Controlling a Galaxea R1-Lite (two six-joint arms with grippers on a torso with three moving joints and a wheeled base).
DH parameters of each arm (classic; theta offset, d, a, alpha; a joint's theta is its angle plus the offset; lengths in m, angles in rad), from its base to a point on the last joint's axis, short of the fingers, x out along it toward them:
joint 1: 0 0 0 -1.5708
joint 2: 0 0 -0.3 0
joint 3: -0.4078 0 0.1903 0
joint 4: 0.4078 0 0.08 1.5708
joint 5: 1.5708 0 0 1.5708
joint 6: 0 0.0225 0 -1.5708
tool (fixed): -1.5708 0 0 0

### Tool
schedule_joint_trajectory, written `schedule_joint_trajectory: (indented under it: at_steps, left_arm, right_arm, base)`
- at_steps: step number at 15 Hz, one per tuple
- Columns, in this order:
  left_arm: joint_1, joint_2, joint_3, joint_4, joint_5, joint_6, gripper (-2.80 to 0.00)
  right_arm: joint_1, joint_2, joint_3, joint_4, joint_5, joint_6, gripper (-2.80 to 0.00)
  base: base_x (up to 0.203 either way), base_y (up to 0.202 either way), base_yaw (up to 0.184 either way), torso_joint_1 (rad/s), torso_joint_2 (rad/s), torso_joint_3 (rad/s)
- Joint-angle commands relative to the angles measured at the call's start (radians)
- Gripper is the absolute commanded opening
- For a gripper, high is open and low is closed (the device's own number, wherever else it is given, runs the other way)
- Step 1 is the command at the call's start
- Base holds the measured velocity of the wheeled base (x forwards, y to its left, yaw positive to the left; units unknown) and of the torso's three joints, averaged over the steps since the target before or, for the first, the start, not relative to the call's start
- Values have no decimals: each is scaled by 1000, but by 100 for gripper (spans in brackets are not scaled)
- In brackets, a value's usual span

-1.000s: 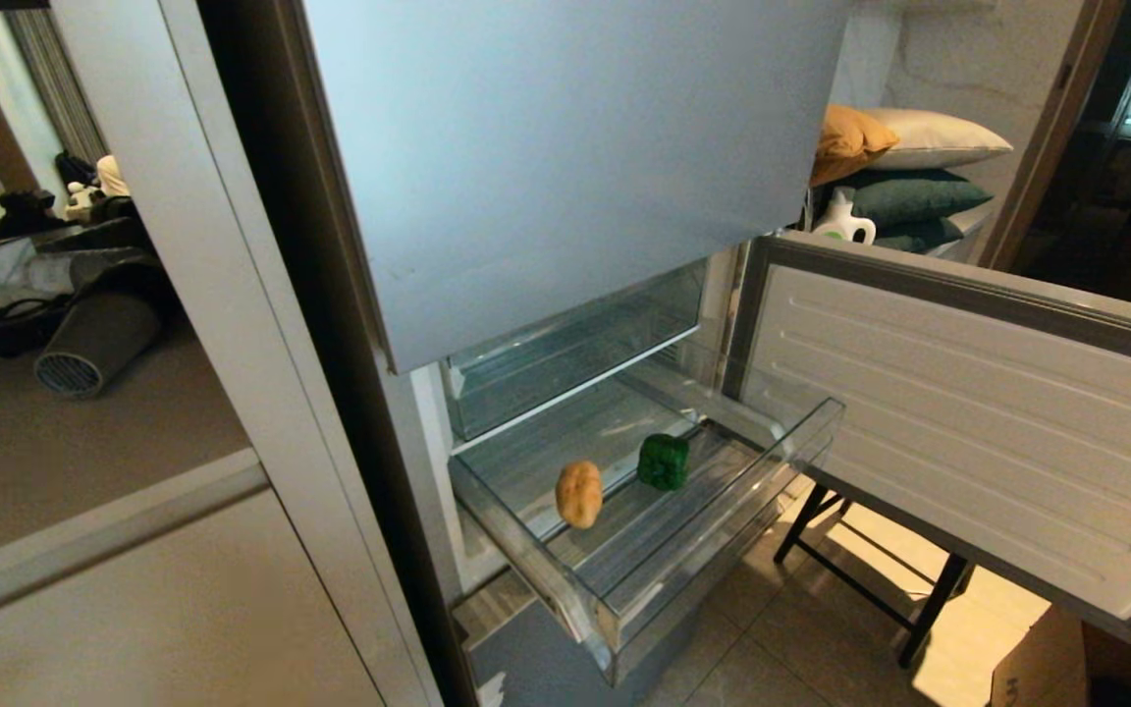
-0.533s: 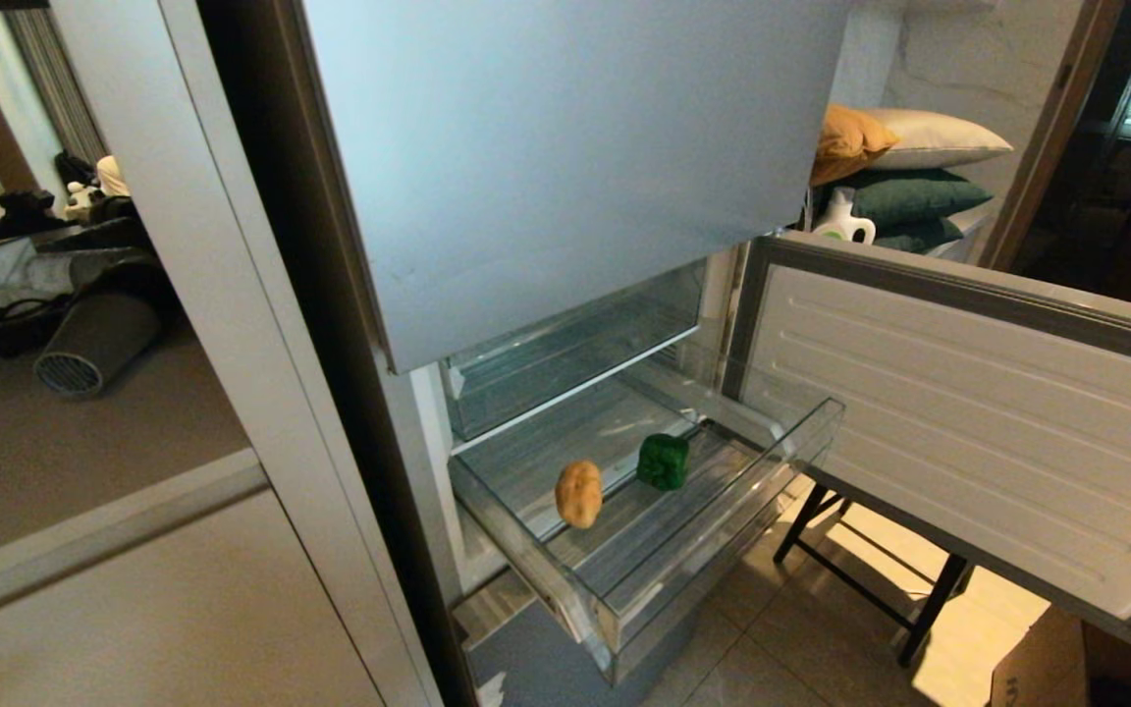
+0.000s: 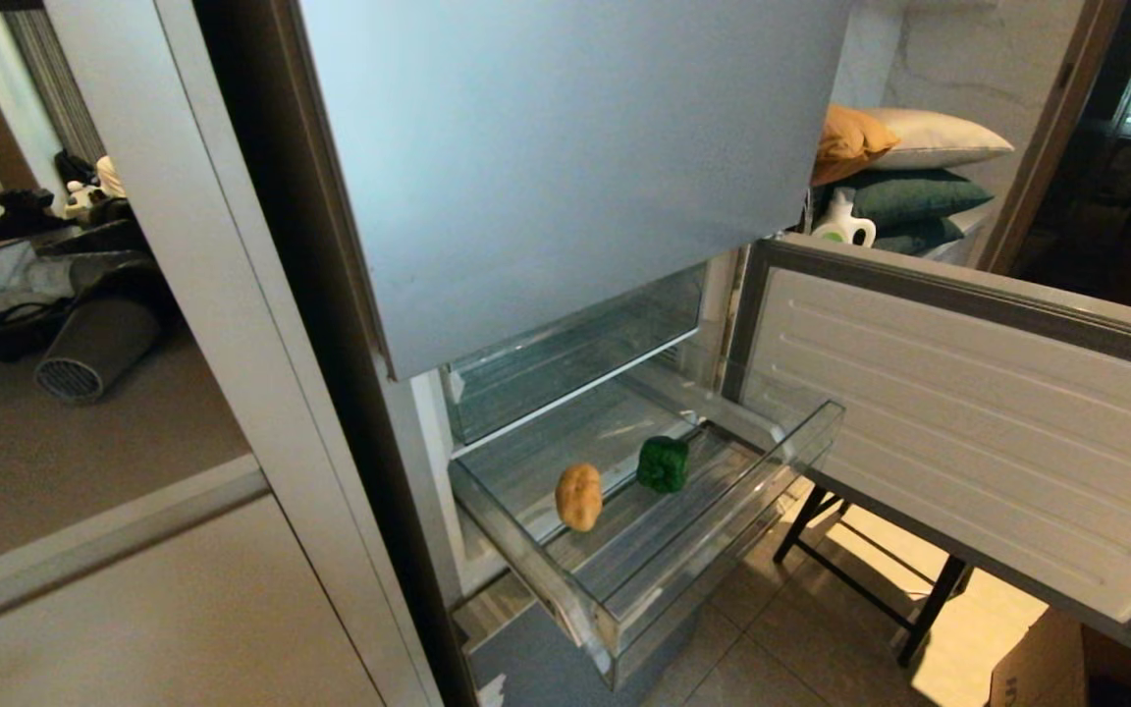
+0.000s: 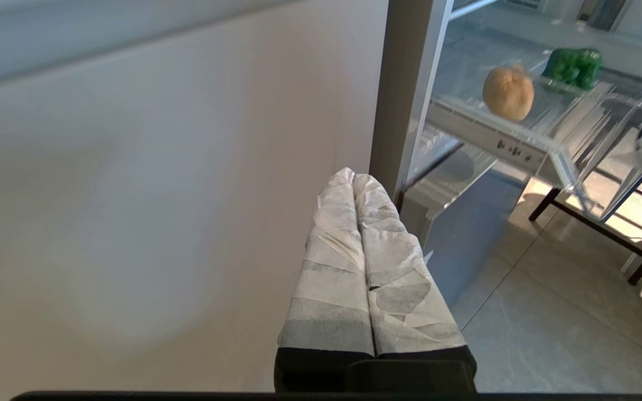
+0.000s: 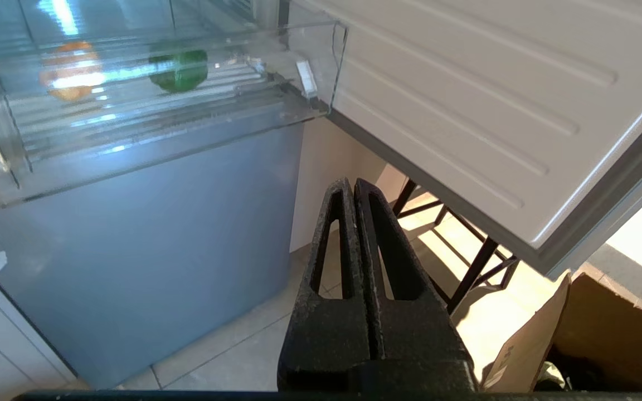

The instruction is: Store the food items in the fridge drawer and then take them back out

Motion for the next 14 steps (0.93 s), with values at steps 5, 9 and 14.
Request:
schedule_joint_trajectory:
  at_steps: [5,9,14]
  left_arm:
    - [0,0,-1,0,0,0,-280]
    - [0,0,-1,0,0,0,-280]
    - [0,0,1,0,0,0,-280]
  right_arm:
    - [0,0,0,5,1,2,-280]
    - [0,0,0,5,-1,4,-280]
    - [0,0,0,5,-1,5,-280]
  base:
    - [0,0,0,147,-326,-180]
    - [0,0,0,132,-282,-158]
    - [0,0,0,93,-197,-106]
